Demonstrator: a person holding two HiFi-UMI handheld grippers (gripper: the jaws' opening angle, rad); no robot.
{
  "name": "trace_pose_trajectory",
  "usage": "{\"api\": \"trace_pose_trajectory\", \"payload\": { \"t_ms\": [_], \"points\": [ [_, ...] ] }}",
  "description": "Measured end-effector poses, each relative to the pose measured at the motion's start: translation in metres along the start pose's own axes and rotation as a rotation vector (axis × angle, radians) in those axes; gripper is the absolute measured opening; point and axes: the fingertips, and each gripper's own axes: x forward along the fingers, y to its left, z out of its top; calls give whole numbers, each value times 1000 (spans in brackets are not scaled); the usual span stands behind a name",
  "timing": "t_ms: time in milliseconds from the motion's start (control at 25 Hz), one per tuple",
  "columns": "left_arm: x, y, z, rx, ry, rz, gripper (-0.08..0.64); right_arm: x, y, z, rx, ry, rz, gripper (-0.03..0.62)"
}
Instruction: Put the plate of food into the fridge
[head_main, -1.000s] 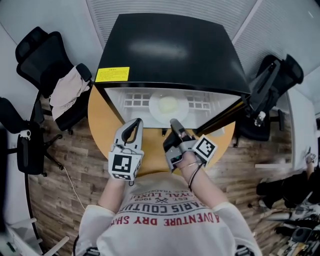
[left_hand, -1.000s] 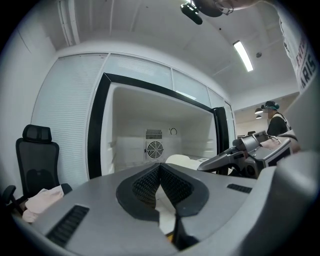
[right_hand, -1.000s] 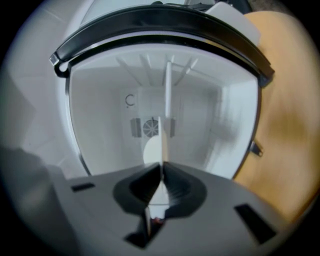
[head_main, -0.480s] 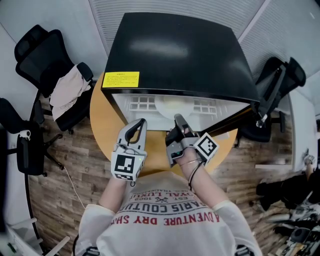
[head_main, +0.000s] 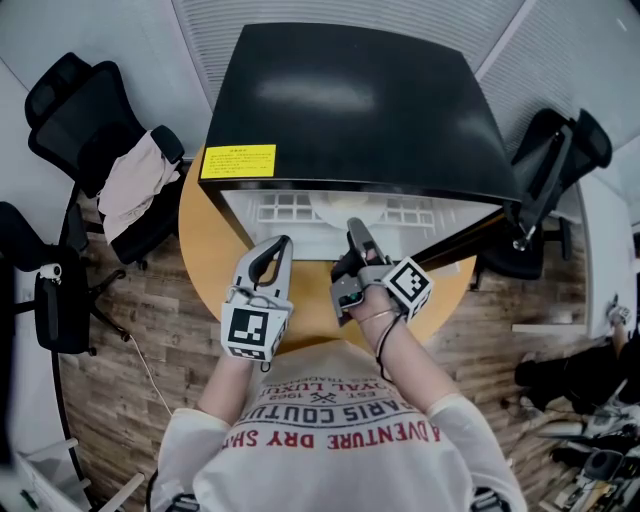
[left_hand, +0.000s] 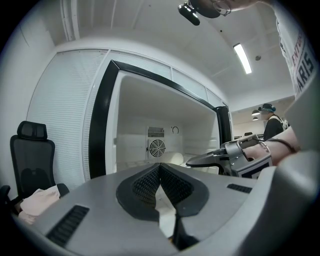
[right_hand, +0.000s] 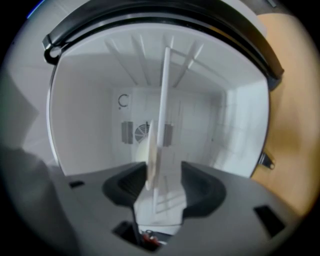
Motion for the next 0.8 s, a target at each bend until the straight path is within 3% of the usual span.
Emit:
{"api": "trace_pose_trajectory", "payload": {
  "t_ms": [680,720,800],
  "points": [
    [-11,-9,4,10,-5,23,33,-15,14,-9,-1,42,62,229],
    [-12,-11,4,8,-6,24,33,-19,16,-10,-10,46,64,211],
    [-14,-14,5,8,-6,23,33,-26,18,-10,-42,46,60,61]
  ]
}}
